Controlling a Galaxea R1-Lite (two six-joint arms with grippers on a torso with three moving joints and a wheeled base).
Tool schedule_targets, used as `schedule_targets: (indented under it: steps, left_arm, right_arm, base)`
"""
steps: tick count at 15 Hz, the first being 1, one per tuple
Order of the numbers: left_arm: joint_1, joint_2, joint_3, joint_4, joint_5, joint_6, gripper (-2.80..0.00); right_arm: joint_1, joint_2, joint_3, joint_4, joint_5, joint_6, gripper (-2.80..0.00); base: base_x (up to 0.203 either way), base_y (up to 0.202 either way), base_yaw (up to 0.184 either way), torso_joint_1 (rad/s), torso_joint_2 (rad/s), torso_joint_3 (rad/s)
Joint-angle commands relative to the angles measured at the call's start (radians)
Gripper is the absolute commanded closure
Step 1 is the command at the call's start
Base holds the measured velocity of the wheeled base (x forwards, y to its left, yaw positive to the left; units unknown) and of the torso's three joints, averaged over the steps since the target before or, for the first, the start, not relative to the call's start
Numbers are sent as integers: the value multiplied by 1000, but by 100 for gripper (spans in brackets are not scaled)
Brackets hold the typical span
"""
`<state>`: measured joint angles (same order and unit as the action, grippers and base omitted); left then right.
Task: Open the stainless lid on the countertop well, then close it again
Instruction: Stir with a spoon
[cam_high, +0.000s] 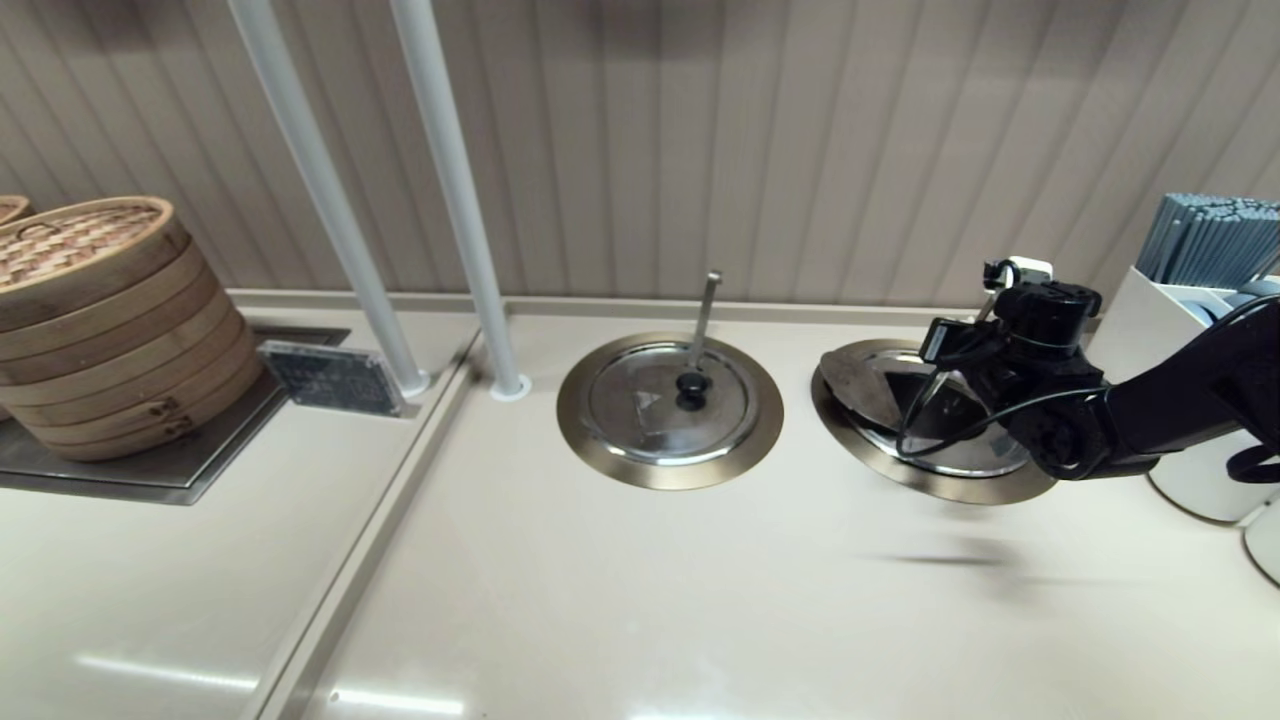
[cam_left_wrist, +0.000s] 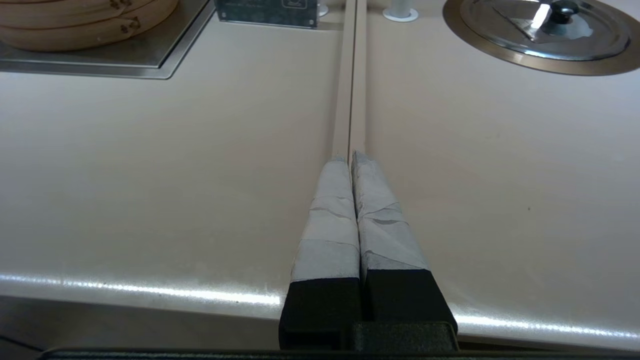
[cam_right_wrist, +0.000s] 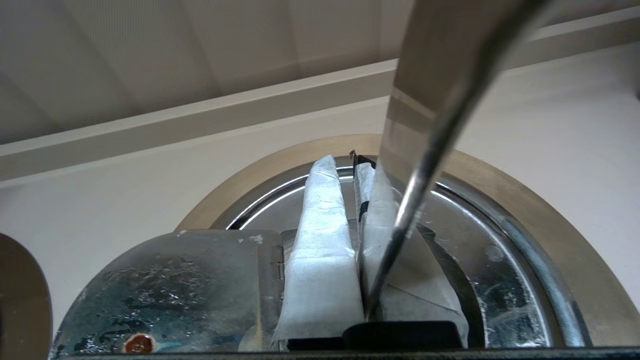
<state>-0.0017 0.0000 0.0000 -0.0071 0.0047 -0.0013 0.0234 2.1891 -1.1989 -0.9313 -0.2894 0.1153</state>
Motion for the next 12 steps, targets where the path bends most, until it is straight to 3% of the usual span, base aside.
schedule_targets:
  steps: [1, 5, 10, 12]
  left_arm:
    - [0, 0, 0, -1, 0, 0, 0]
    - [0, 0, 0, -1, 0, 0, 0]
    - [0, 0, 0, -1, 0, 0, 0]
    - [0, 0, 0, -1, 0, 0, 0]
  right_arm:
    - [-18, -40, 45, -2, 55, -2, 0]
    - [-107, -12, 11, 0, 72, -70, 0]
    - [-100, 24, -64, -2, 22, -60, 0]
    - [-62, 54, -100, -6, -1, -2, 0]
  base:
    - [0, 0, 0, 0, 0, 0]
    - [0, 0, 0, 0, 0, 0]
    - [0, 0, 0, 0, 0, 0]
    - [0, 0, 0, 0, 0, 0]
